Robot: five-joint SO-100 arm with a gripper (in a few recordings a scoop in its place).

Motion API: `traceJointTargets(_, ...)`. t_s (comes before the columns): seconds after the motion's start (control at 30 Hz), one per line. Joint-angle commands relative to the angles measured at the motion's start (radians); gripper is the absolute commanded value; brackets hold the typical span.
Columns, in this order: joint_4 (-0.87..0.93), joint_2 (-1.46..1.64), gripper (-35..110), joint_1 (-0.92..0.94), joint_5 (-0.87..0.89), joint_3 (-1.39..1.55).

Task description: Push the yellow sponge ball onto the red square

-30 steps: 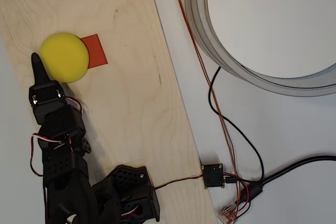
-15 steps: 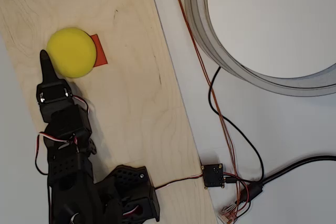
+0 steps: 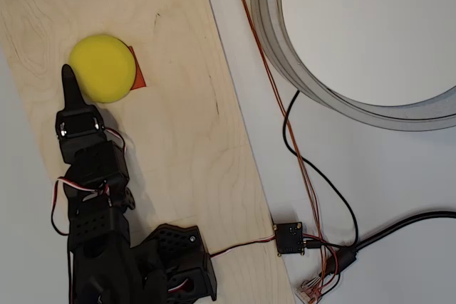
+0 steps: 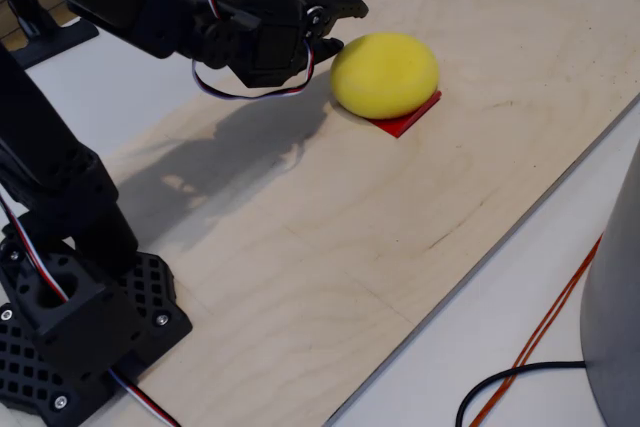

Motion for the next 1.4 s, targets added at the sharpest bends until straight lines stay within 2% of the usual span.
traceJointTargets(0.0, -0.028, 0.057, 16, 0.020, 0.005, 0.003)
traceJointTargets(0.63, -0.035, 0.071, 16, 0.055, -0.017, 0.006)
traceJointTargets(0.93, -0.038, 0.144, 16, -0.017, 0.006, 0.031)
traceJointTargets(1.37, -0.037, -0.012, 16, -0.043, 0.032, -0.066)
